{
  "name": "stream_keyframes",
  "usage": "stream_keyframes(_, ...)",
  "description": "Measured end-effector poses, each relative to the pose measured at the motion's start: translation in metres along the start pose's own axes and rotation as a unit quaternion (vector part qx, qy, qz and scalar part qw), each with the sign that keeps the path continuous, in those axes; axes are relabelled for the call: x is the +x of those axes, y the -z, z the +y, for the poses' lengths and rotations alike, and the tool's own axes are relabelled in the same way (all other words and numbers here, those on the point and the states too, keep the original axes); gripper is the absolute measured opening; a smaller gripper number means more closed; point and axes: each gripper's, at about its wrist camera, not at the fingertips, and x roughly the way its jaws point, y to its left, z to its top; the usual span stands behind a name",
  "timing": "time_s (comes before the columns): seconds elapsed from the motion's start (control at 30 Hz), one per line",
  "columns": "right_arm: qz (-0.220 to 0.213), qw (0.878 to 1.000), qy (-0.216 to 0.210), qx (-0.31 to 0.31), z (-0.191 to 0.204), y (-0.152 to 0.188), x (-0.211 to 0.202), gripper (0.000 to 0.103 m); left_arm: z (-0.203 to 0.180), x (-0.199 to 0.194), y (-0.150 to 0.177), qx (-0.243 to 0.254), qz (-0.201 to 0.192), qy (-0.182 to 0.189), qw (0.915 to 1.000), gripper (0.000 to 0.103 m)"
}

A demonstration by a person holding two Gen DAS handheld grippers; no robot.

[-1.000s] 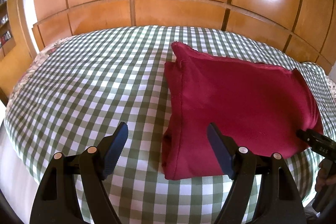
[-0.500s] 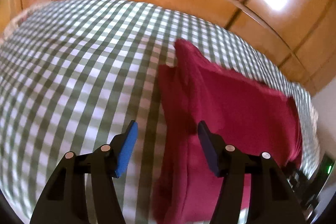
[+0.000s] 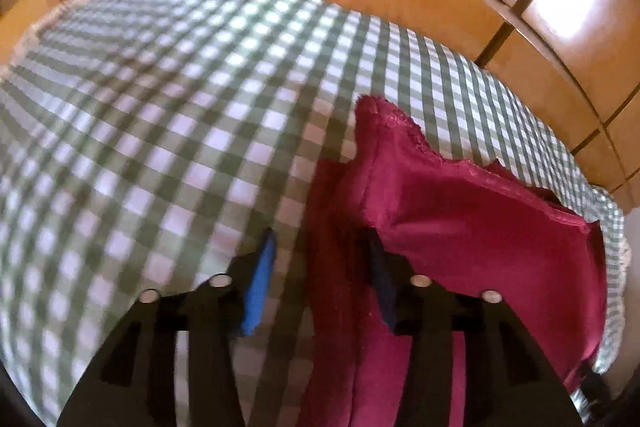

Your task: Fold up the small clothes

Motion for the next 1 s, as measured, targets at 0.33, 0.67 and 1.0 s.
stream_keyframes(0.33, 0.017, 0.990, 0.004, 0.141, -0.086, 0.004, 0.005, 0.080, -0.022, -0.070, 0.045, 0.064, -0.069, 0.016, 0.9954, 0.053)
stream_keyframes(0.67, 0.045, 0.995, -0.010, 0.087, -0.061, 0.009, 0.012, 0.066, -0.057, -0.060, 0.085, 0.123, -0.036, 0.005, 0.9918, 0.053)
stream_keyframes(1.0, 0.033, 0.995, 0.022, 0.097, -0.056, 0.002, 0.009, 0.066, -0.054, -0.070, 0.095, 0.129, -0.063, -0.004, 0.9896, 0.070)
